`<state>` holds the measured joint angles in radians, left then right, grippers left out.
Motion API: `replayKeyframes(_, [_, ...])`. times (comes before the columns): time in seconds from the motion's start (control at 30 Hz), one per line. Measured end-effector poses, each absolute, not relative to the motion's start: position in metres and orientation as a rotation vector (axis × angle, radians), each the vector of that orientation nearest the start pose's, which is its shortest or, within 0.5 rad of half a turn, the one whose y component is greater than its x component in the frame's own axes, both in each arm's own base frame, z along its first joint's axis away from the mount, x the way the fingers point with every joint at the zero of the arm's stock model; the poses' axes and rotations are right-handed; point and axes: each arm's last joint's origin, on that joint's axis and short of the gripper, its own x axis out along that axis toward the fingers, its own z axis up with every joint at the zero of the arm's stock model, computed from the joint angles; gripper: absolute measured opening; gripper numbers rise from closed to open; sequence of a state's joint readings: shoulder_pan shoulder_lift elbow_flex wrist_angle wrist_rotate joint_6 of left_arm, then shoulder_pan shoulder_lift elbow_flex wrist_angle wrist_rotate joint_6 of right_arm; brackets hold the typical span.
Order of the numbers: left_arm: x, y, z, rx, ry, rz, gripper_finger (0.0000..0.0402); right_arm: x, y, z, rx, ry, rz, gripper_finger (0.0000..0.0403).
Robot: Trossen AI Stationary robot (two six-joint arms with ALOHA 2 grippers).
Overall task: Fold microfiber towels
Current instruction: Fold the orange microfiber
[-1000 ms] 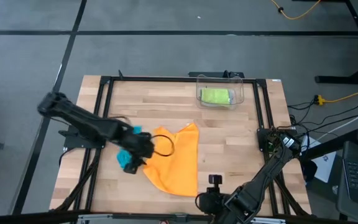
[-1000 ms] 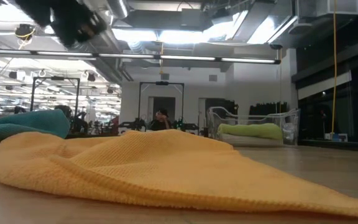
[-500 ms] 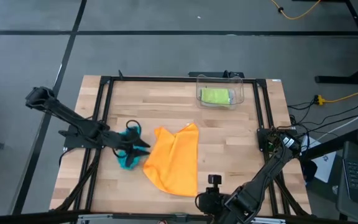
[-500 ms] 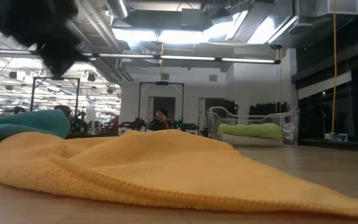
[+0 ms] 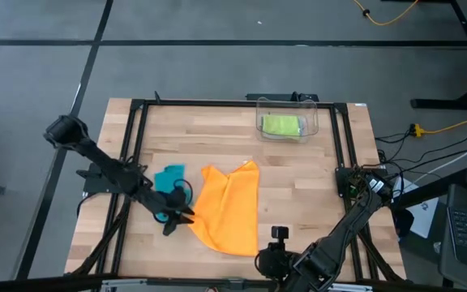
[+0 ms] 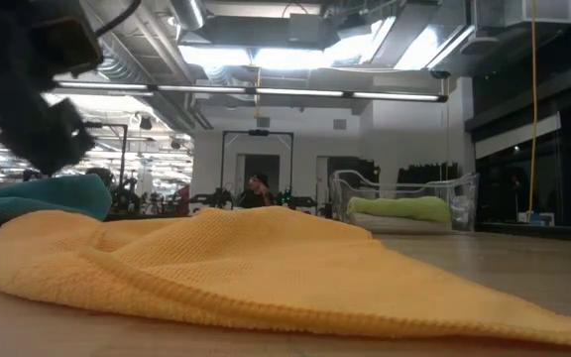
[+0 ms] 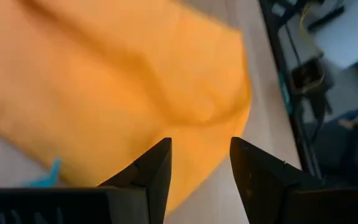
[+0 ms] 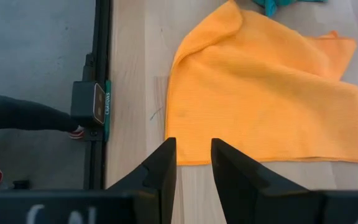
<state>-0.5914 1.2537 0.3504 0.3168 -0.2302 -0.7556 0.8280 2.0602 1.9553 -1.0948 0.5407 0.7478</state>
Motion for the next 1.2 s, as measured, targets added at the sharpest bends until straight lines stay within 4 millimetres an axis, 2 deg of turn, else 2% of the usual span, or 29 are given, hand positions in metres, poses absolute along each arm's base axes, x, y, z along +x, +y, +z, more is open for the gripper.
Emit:
replayKeyframes(0.1, [0.183,-0.12,0.137,-0.499,0.686,-0.131,0.0156,0.3,0.305,0.284,-0.069,0.935,-0.104,0.0103])
replayKeyframes(0.23, [0.187,-0.126,0.134,-0.509,0.661,-0.158,0.0156,0.3,0.305,0.284,-0.069,0.935,-0.104,0.0103])
replayKeyframes(0.47, [0.188,-0.127,0.121,-0.516,0.703,-0.128,0.0156,0.3,0.305,0.284,-0.067,0.934,-0.104,0.0103])
replayKeyframes(0.73, [0.192,-0.13,0.126,-0.549,0.661,-0.172,0.0156,0.3,0.305,0.284,-0.066,0.933,-0.104,0.0103])
replayKeyframes(0.93, [0.197,-0.128,0.129,-0.501,0.603,-0.093,0.0156,0.3,0.305,0.284,-0.067,0.932,-0.104,0.0103])
replayKeyframes(1.1, [0.196,-0.12,0.122,-0.51,0.699,-0.014,0.0156,0.3,0.305,0.284,-0.066,0.933,-0.104,0.0103])
replayKeyframes(1.2, [0.195,-0.119,0.12,-0.536,0.75,-0.023,0.0156,0.3,0.305,0.284,-0.066,0.933,-0.104,0.0103])
